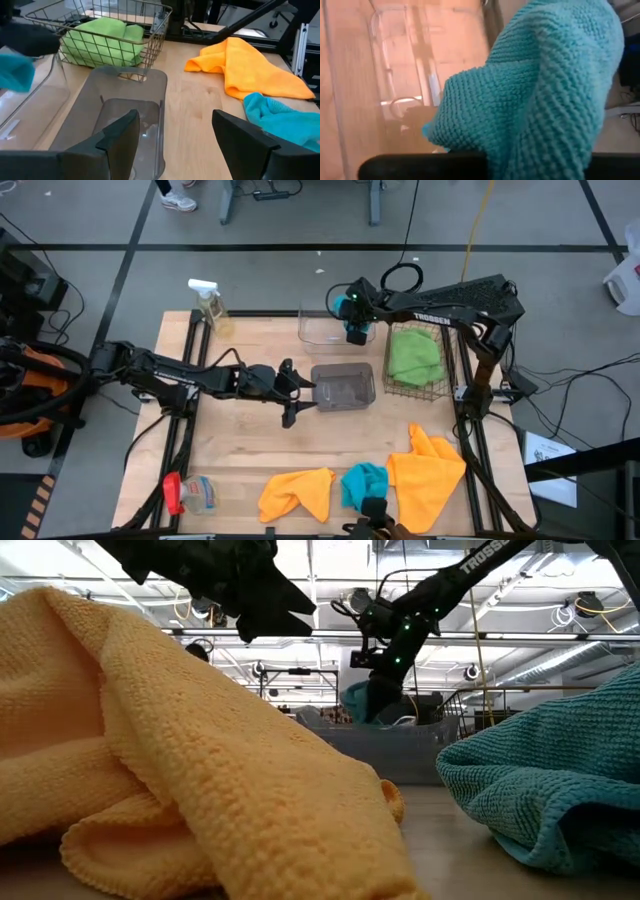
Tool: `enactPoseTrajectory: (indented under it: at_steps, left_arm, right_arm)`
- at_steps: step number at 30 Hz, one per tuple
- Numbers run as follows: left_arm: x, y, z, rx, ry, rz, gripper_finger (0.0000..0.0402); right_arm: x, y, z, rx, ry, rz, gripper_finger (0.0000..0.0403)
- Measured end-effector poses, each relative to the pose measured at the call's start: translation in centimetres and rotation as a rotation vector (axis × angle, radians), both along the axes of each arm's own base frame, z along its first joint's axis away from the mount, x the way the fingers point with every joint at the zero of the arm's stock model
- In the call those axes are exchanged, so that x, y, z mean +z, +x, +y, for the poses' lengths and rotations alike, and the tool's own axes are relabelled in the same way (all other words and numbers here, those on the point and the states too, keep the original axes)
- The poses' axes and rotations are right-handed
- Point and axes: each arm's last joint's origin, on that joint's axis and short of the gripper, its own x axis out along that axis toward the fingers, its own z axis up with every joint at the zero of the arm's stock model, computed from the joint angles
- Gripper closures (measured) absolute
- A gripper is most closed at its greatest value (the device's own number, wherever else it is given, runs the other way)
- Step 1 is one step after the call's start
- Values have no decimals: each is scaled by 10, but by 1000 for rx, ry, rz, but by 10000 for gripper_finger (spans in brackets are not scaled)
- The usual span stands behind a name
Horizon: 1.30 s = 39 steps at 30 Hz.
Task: Sort microfiber towel by color & place in baskets
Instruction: Put the left blue microfiber towel into the transparent bin, then put the blue microfiber towel into the transparent bin
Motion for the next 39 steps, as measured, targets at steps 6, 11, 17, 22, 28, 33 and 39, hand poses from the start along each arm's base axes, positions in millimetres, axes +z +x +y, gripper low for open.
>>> enactPoseTrajectory:
  at_steps: [6,11,17,22,28,33,39]
  left_arm:
    - [-1,-1,-2,-8,1,15,146]
    - [-1,-1,-2,-14,7,15,146]
    - [-1,-1,-2,-14,7,15,146]
    - [-1,-1,-2,-14,5,15,146]
    - [-1,-1,-2,-14,4,15,146]
    - [-2,-1,-2,-15,6,23,146]
    - [-4,-2,-2,-15,7,45,146]
  right_arm:
    - [-10,4,3,0,2,46,341]
    - [-11,8,10,7,15,51,301]
    - [-13,7,16,-26,59,73,232]
    - [-16,4,21,-63,28,160,195]
    - [-12,8,26,-103,-70,199,175]
    - [16,16,37,-139,-148,168,176]
    - [70,8,87,-148,-123,46,185]
